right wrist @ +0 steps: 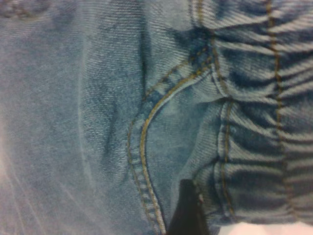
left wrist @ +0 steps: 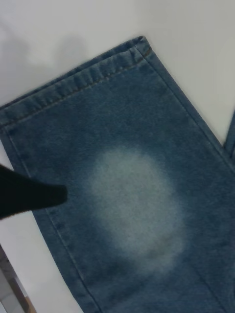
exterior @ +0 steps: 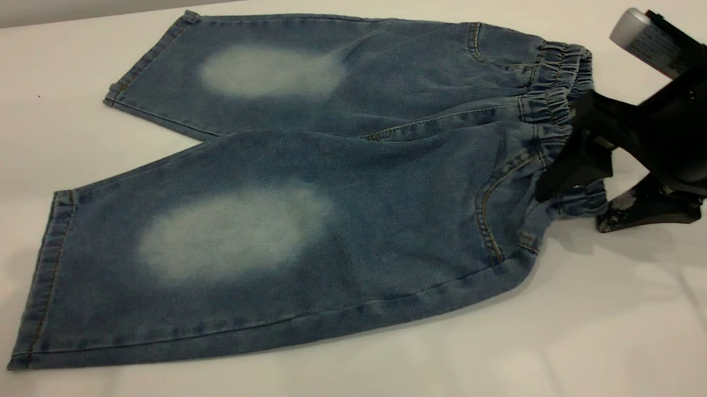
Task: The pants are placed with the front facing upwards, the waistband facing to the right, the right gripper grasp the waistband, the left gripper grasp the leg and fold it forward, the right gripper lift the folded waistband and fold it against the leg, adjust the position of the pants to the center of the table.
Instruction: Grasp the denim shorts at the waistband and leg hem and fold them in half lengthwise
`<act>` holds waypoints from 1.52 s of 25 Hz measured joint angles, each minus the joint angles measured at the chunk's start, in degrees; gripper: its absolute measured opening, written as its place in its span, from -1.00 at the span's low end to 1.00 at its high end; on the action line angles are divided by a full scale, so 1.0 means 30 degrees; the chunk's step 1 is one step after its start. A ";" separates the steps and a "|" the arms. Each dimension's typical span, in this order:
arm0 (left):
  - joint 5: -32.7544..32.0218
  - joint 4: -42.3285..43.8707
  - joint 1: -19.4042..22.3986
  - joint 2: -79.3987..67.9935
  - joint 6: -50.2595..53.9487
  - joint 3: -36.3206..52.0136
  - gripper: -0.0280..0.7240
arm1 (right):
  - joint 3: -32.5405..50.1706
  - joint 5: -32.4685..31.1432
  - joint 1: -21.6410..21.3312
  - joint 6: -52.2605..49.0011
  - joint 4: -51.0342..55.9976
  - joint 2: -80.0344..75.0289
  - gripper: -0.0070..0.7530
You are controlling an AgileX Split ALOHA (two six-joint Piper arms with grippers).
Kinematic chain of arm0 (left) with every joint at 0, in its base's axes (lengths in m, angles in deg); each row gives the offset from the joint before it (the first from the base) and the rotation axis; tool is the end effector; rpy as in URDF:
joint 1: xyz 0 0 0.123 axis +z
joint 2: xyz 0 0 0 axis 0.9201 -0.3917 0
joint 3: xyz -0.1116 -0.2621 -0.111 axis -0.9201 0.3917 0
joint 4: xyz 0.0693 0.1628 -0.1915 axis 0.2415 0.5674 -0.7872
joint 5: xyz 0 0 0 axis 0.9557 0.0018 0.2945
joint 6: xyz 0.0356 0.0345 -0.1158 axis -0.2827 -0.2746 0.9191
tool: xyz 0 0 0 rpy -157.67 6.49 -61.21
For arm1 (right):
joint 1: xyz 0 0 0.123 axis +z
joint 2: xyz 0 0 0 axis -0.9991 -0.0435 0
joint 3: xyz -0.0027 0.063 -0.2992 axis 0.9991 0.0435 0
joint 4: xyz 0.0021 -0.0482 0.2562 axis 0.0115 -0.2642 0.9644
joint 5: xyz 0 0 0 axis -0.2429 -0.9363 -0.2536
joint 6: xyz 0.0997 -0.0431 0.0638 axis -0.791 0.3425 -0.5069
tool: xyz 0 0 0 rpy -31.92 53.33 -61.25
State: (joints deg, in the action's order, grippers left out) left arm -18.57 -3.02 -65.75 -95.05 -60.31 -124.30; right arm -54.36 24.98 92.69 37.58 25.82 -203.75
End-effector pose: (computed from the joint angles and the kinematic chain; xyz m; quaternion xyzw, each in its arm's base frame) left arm 0.2307 -0.0351 0.2373 0.1136 0.9372 -0.1258 0.3048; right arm 0.2991 0.0877 0.0228 0.1168 0.9476 0.2786 0.1039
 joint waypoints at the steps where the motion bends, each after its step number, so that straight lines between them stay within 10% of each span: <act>1: 0.0000 0.0000 0.0000 0.0000 0.0000 0.0000 0.50 | -0.0101 0.0061 0.0000 0.0000 -0.0061 -0.0001 0.34; 15: 0.0000 0.0000 0.0000 0.0000 0.0000 0.0000 0.50 | -0.0648 -0.4293 -0.2517 0.0843 -0.1590 0.0468 0.32; 30: 0.0000 0.0000 0.0000 0.0000 0.0000 0.0000 0.50 | -0.0668 -0.3390 -0.2517 0.1007 -0.1953 -0.0931 0.25; 38: -0.0006 0.0470 0.0000 0.0000 0.0000 0.0000 0.50 | -0.0668 -0.3182 -0.2517 0.1023 -0.1932 -0.0931 -0.31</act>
State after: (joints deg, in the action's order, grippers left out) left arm -18.59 -1.61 -65.75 -95.05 -60.31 -124.30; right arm -56.36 15.44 85.14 40.65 20.02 -206.54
